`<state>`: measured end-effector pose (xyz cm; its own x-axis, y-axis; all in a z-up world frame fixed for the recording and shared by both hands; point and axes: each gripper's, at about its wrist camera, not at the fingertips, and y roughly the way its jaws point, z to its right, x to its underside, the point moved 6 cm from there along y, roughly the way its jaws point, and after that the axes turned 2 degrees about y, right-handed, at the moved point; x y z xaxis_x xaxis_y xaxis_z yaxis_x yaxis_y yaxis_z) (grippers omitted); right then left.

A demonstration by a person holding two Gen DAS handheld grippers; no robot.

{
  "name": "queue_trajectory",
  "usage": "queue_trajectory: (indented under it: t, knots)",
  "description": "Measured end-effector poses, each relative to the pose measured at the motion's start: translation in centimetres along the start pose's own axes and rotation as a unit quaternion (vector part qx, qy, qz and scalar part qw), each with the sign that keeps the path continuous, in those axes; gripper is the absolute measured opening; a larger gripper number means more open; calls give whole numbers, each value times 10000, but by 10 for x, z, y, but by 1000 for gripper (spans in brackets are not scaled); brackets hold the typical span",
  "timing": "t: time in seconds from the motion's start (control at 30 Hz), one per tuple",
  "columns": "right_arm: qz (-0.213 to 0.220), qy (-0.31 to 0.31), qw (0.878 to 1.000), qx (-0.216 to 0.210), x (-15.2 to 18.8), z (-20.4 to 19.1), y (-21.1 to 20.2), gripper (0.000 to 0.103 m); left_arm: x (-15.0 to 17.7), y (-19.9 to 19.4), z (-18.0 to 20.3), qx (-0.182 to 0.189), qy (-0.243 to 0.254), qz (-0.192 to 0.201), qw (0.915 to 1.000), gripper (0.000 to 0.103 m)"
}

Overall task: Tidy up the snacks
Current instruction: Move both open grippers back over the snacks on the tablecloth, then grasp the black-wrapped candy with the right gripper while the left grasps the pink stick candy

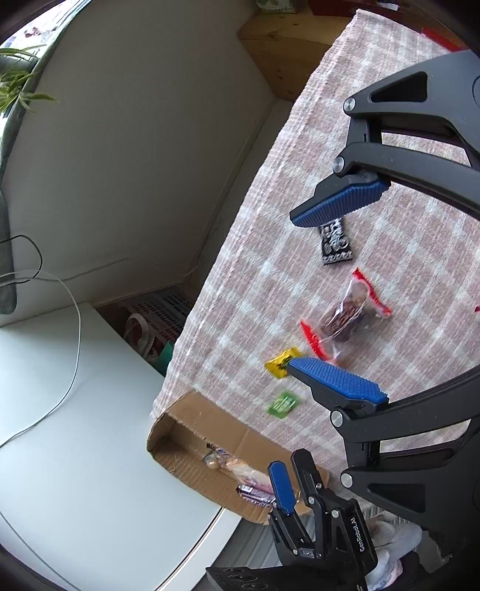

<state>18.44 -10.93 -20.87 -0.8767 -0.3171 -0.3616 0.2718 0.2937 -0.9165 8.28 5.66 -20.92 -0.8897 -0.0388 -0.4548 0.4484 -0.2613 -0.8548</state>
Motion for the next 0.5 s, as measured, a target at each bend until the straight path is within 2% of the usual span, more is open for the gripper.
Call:
queue_trajectory:
  t: [0.1,0.17,0.3,0.5]
  knots:
    - [-234,332,9991,149,14,24,9,76,4,10,13,74,141,-113,9998,40]
    - [-355,746,9965,100,22,41,16,76,8,16,20,118,217,-196,9995,40]
    - [-478,1500,9875,-66,32,65,26,76,15,29,34,170,401,-358,9984,40]
    - [-652,2229,9725,-155,36,79,43,75,20,44,44,206,578,-530,9967,36]
